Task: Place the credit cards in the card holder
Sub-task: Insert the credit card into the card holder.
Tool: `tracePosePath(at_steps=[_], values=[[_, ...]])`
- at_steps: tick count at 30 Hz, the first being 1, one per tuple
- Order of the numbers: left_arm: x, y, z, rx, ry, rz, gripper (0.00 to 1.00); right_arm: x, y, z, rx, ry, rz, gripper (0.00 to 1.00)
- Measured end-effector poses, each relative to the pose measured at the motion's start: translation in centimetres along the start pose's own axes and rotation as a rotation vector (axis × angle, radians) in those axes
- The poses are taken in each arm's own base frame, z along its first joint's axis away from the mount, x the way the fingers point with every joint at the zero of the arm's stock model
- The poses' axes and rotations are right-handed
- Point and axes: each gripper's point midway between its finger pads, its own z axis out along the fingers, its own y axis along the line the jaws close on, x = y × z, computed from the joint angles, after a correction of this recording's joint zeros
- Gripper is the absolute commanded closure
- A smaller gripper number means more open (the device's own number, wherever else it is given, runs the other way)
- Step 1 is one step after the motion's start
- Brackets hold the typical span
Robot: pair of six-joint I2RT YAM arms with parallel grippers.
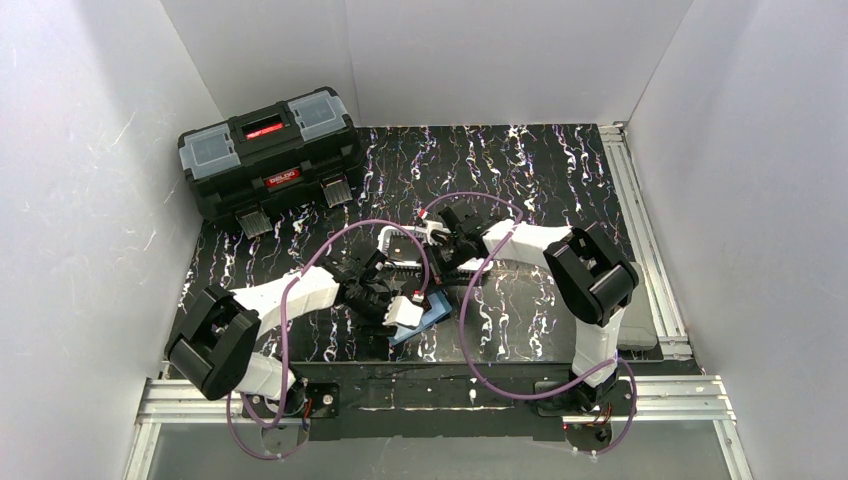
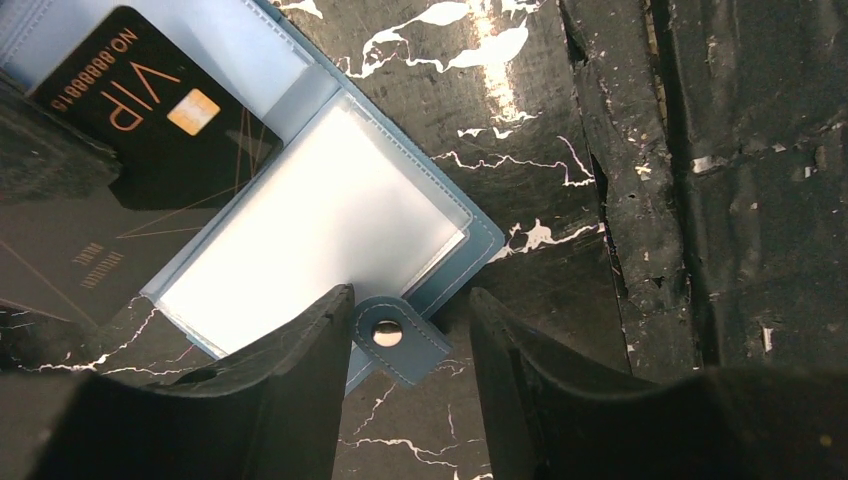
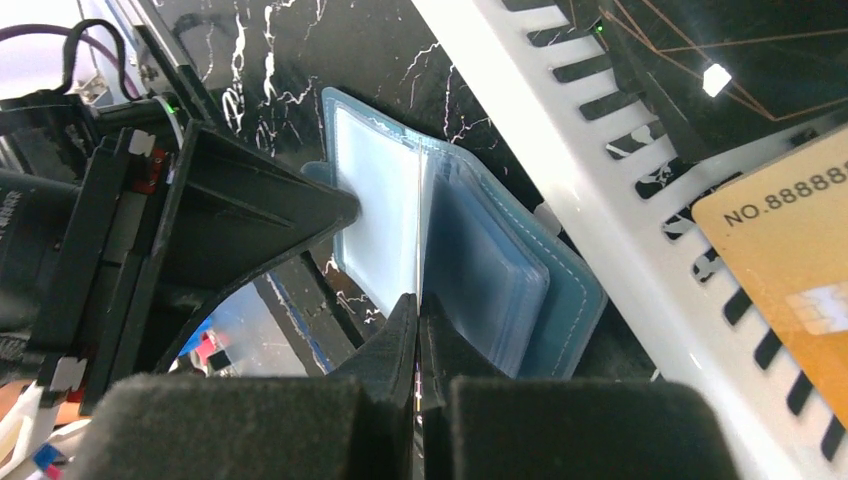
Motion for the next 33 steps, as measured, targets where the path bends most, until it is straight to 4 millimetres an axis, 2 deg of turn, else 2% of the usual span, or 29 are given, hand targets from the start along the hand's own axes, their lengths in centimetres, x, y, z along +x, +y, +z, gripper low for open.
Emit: tracePosePath(at_steps=[14, 33], values=[[0.06, 0.21, 0.17, -0.033, 0.012, 0.041, 0.57, 0.25, -0.33, 0.59, 0.035, 0.006, 0.001, 0.99], [0.17, 0.41, 0.16, -0.062, 0.02, 0.063, 0.62, 0.2, 0.3, 0.56, -0.005, 0.024, 0.002, 0.99]])
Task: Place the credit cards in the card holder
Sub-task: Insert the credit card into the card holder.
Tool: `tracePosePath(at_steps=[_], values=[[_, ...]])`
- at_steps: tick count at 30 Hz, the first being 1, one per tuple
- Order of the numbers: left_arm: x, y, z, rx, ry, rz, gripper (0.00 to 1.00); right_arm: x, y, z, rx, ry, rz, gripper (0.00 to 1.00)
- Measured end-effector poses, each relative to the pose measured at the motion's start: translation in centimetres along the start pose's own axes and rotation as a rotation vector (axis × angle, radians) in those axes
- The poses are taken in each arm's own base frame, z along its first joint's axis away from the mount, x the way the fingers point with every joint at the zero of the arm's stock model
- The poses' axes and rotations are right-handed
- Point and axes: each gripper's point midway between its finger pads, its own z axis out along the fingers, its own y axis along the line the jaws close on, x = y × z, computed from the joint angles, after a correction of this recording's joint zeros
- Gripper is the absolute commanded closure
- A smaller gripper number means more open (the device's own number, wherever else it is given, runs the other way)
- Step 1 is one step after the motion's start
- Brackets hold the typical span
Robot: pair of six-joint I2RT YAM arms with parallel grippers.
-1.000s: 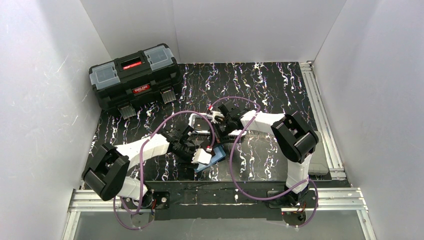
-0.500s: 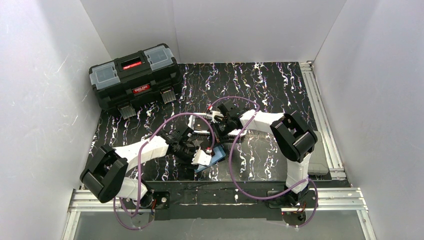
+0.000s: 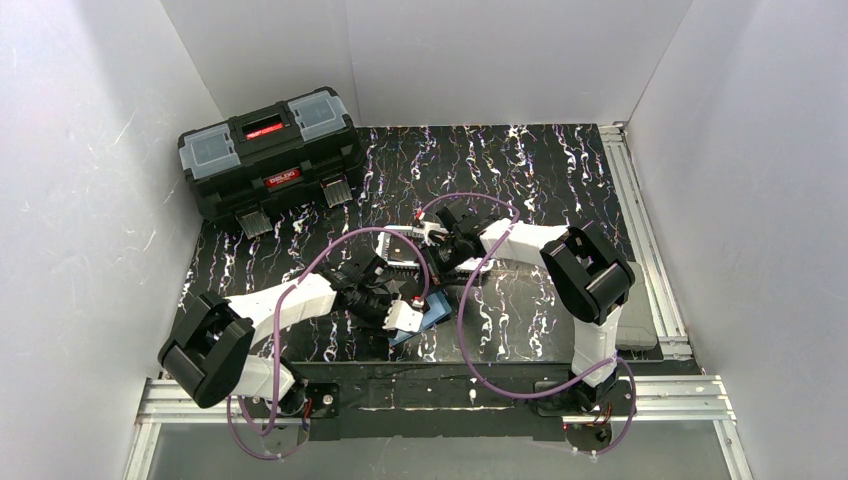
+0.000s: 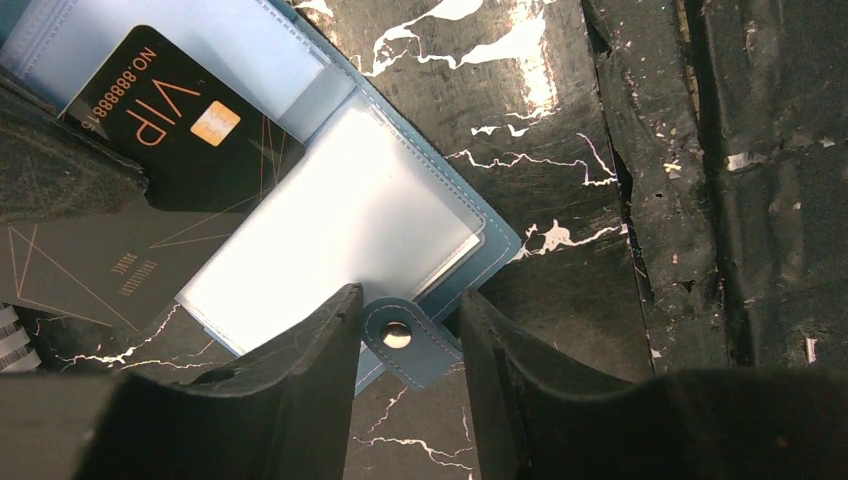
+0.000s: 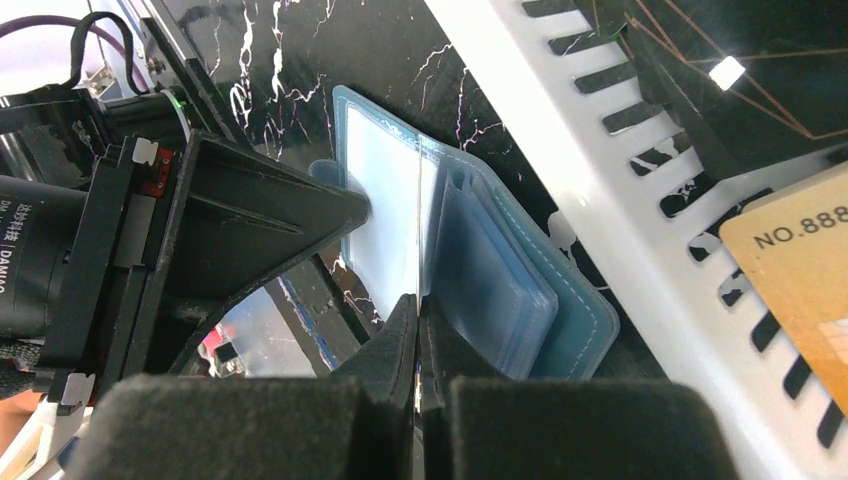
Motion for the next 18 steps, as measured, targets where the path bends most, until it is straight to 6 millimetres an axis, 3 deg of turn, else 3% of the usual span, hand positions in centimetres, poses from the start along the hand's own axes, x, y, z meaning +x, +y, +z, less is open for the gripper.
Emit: tracePosePath(at_steps=[18], values=[[0.04, 0.06, 0.02, -0.005, 0.014, 0.011, 0.66, -0.92, -0.31, -0.45, -0.03, -0.042, 0.029, 0.99]])
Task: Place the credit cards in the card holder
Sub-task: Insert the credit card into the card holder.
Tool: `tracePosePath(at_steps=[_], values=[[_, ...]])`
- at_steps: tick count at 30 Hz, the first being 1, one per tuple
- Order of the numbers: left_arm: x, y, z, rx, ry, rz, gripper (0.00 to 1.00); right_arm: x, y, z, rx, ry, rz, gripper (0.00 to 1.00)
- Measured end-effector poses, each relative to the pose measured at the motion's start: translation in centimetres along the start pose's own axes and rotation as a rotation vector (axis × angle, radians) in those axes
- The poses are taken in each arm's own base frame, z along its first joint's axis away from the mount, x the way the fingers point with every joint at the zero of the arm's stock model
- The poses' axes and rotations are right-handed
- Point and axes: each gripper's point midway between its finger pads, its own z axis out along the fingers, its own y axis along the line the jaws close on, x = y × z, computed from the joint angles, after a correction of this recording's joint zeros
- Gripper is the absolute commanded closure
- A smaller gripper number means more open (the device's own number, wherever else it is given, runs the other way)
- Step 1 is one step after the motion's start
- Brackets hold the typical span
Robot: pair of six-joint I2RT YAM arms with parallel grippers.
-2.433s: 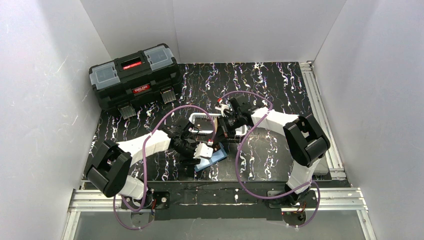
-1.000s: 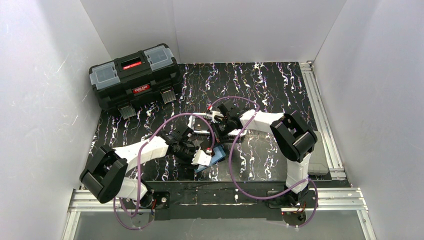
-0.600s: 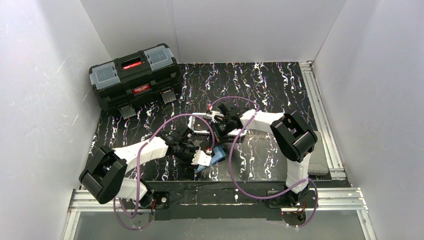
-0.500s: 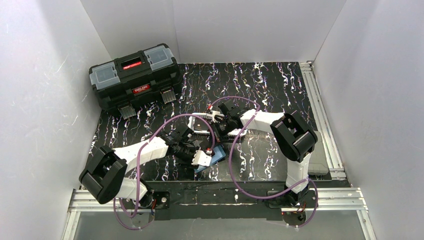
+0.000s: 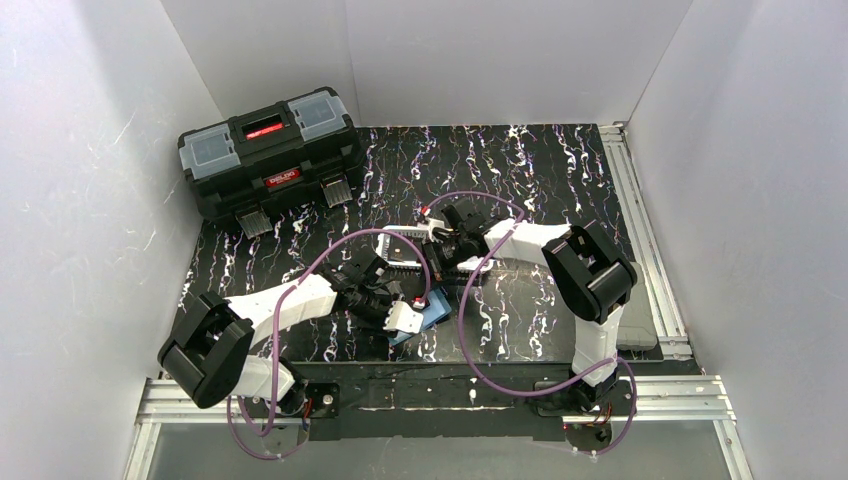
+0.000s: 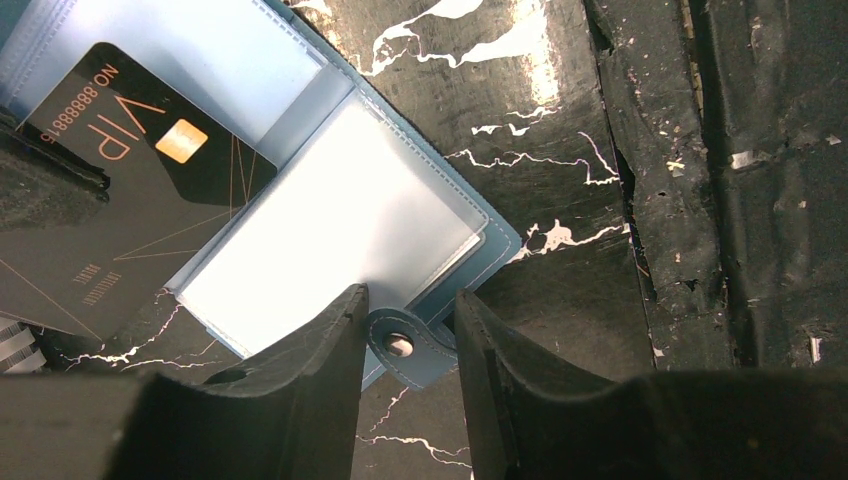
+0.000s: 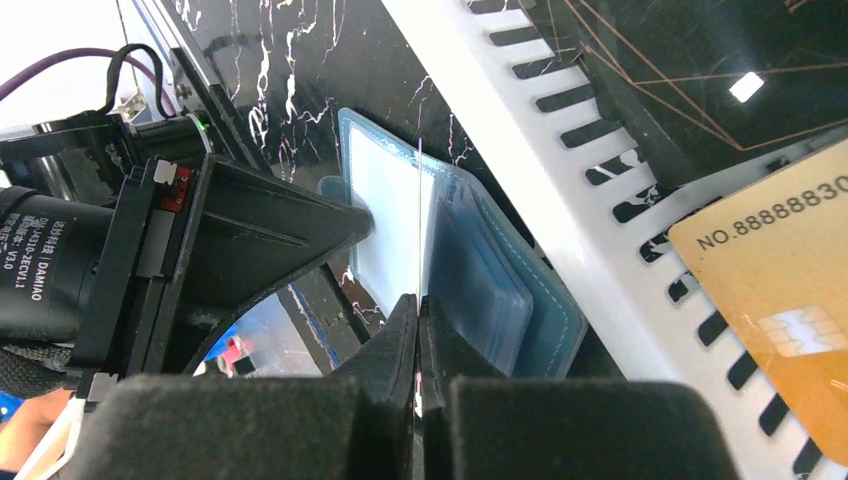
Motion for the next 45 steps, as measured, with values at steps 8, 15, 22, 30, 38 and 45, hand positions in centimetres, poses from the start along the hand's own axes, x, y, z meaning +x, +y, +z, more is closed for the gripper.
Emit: tracePosePath(at_steps=[8, 15, 22, 30, 38, 45], values=[[0.0, 0.0, 0.0, -0.002, 0.006, 0.002, 0.67, 0.2, 0.2, 0.2, -0.025, 0.007, 0.014, 0.99], [0.1, 0.0, 0.0, -0.005, 0.013, 0.002, 0.67, 1.0, -0.1, 0.9, -0.017, 0.037, 0.028, 0.99], [0.1, 0.0, 0.0, -0.007, 0.015, -0.005, 0.67, 1.4, -0.1, 1.3, 0.01, 0.047, 0.011, 0.99], [0.1, 0.0, 0.0, -0.007, 0.016, -0.008, 0.68, 1.9, -0.3, 1.3, 0.025, 0.064, 0.004, 0.99], [0.0, 0.0, 0.0, -0.006, 0.018, -0.005, 0.68, 2.4, -0.4, 1.1, 0.028, 0.073, 0.003, 0.99], [0.1, 0.0, 0.0, -0.007, 0.021, -0.006, 0.68, 2.5, -0.4, 1.1, 0.022, 0.079, -0.012, 0.99]])
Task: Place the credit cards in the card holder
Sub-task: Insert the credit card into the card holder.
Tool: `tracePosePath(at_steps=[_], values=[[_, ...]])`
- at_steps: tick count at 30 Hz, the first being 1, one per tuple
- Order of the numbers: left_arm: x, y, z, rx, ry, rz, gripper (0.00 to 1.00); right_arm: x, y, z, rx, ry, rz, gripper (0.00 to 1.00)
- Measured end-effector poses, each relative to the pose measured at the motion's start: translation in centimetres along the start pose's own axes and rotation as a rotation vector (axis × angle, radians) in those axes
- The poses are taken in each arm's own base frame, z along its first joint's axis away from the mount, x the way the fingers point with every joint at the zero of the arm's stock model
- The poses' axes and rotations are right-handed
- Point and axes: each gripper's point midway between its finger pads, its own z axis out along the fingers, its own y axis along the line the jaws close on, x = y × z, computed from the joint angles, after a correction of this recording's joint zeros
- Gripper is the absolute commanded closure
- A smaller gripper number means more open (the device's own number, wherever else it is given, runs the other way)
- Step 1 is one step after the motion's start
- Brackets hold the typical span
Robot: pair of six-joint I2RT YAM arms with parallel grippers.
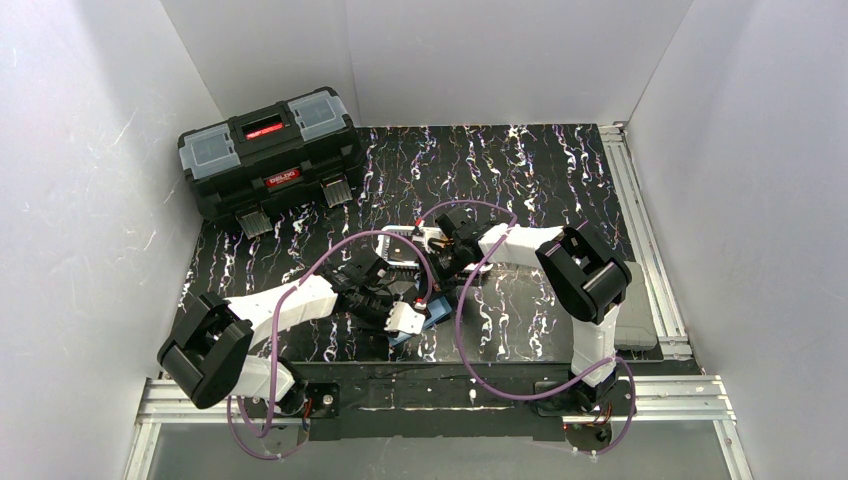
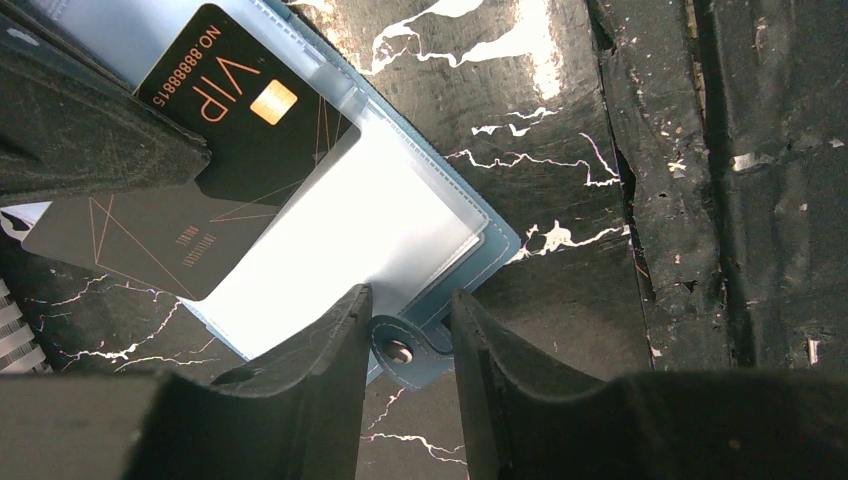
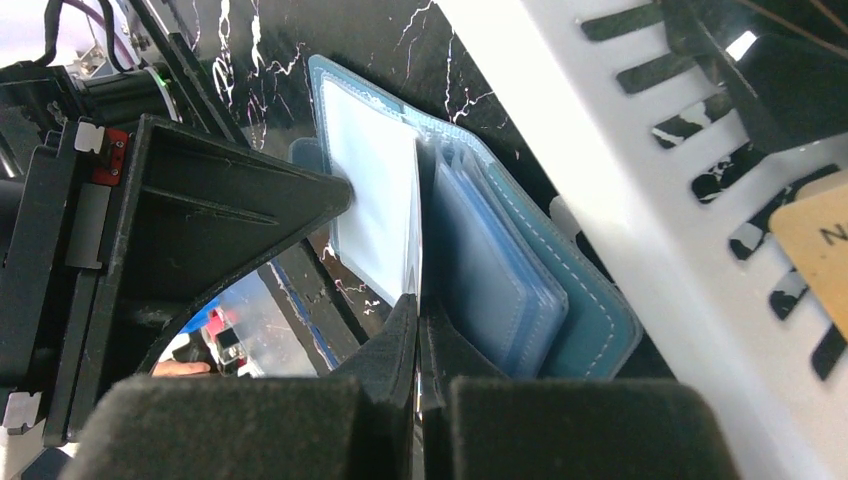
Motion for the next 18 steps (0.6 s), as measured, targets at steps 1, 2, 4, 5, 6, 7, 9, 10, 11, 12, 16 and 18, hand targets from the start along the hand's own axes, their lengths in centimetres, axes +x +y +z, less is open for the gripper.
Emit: tracePosePath(at_steps=[1, 2, 4, 5, 6, 7, 9, 10, 11, 12, 16, 18], values=[[0.01, 0.0, 0.0, 0.0, 0.0, 0.0, 0.68, 0.03, 0.02, -0.01, -0.001, 0.001, -0.001, 0.99], [0.0, 0.02, -0.01, -0.001, 0.001, 0.0, 0.68, 0.09, 0.05, 0.0, -0.003, 0.004, -0.002, 0.99], [0.01, 0.02, -0.02, -0.001, 0.001, -0.001, 0.68, 0.29, 0.13, 0.03, -0.005, 0.011, -0.007, 0.99], [0.01, 0.03, -0.02, -0.001, 0.002, -0.002, 0.68, 0.41, 0.15, 0.03, -0.005, 0.017, -0.008, 0.99], [0.01, 0.02, -0.02, -0.001, 0.002, -0.003, 0.68, 0.51, 0.21, 0.01, -0.006, 0.022, -0.01, 0.99], [0.01, 0.03, -0.02, -0.001, 0.002, -0.004, 0.68, 0.56, 0.27, 0.02, -0.007, 0.026, -0.014, 0.99], [0.0, 0.04, -0.03, -0.001, 0.002, -0.004, 0.68, 0.54, 0.41, 0.02, -0.005, 0.035, -0.018, 0.99], [-0.01, 0.04, -0.03, 0.001, 0.003, -0.005, 0.68, 0.51, 0.47, 0.03, -0.004, 0.038, -0.023, 0.99], [-0.03, 0.05, -0.03, 0.002, 0.003, -0.007, 0.68, 0.52, 0.52, 0.05, -0.004, 0.04, -0.028, 0.99], [-0.03, 0.05, -0.02, 0.002, 0.004, -0.008, 0.68, 0.54, 0.57, 0.05, -0.003, 0.043, -0.031, 0.99], [-0.05, 0.02, -0.01, 0.004, 0.004, -0.007, 0.68, 0.54, 0.69, 0.08, 0.001, 0.045, -0.036, 0.99], [-0.06, 0.01, 0.0, 0.004, 0.004, -0.007, 0.68, 0.49, 0.8, 0.1, 0.0, 0.046, -0.037, 0.99]])
